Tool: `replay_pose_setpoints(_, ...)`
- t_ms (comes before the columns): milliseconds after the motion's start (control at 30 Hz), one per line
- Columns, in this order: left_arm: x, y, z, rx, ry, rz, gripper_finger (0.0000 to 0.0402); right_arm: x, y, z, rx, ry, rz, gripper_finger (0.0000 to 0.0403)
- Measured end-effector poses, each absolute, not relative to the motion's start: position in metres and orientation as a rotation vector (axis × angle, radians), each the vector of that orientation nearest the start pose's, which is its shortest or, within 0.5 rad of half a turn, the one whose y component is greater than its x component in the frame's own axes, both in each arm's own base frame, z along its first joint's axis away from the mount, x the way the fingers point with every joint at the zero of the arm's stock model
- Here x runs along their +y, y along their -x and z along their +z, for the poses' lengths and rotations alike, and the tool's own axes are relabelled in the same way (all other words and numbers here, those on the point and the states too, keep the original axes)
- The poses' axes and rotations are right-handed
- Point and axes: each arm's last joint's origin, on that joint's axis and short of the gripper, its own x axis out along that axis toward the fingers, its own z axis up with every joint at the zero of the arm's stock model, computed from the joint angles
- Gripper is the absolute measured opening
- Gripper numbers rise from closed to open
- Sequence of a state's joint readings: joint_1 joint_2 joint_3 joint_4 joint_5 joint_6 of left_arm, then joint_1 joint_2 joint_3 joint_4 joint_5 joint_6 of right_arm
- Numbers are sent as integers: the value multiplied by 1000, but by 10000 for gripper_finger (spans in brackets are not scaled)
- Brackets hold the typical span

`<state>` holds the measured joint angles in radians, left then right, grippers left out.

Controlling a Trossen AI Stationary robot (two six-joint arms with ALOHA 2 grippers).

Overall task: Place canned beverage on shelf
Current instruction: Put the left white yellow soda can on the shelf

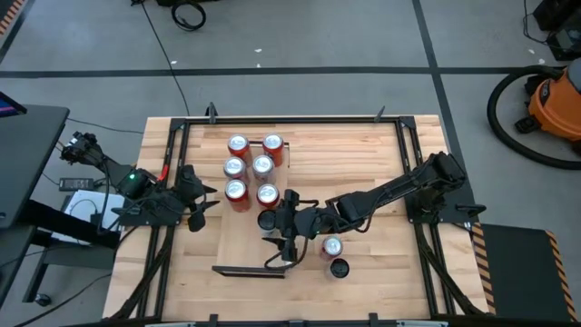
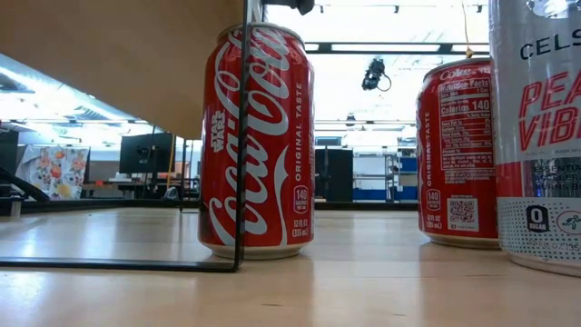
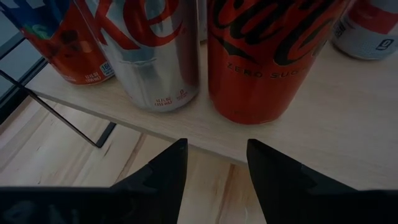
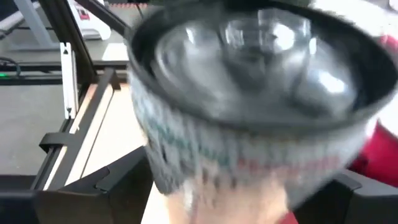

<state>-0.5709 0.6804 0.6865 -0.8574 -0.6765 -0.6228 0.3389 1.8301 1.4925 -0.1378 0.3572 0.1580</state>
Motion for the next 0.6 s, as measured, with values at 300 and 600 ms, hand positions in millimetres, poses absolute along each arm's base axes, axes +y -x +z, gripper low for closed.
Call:
replay_pose_setpoints(300, -49, -110, 263, 621, 101, 303, 178, 141, -403, 301, 331, 137, -79, 325)
replay_pose_setpoints(600, -49, -110, 263, 621, 102, 304, 178, 142, -399, 326, 179, 237, -111, 325)
